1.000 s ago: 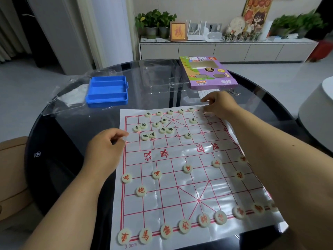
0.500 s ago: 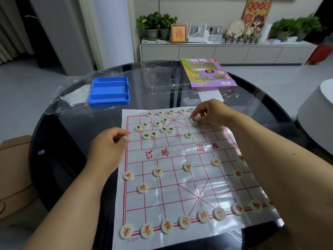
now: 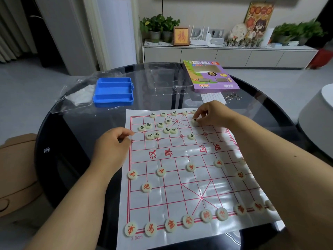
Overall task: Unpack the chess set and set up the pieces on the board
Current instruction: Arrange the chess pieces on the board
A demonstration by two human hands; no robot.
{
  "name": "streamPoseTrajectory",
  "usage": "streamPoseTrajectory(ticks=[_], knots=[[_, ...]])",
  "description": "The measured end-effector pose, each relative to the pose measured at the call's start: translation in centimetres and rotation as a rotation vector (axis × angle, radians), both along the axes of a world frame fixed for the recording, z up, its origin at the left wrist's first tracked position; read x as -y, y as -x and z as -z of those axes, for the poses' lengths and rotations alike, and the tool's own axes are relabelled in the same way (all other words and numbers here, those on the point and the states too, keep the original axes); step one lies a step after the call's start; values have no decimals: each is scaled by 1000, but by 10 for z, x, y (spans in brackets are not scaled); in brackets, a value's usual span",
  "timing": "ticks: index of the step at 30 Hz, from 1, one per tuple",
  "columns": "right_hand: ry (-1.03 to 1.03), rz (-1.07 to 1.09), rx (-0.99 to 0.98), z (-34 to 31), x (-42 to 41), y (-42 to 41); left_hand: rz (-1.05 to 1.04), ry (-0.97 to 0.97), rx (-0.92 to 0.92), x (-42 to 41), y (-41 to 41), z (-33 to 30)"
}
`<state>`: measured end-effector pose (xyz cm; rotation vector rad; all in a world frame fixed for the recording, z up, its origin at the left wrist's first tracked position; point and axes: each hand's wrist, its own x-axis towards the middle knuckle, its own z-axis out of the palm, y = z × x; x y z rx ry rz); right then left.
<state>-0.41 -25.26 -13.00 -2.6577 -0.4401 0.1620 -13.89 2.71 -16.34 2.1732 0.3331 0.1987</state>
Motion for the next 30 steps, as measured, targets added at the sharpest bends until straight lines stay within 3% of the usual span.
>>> streamPoseTrajectory(ticks=[17,30], knots=[[-200,-125,73,-18,-96,-7,-19,24,22,0,-1,1],[-24,-100,78,6,-156,-17,-21,-3,49,-3,-5,3]])
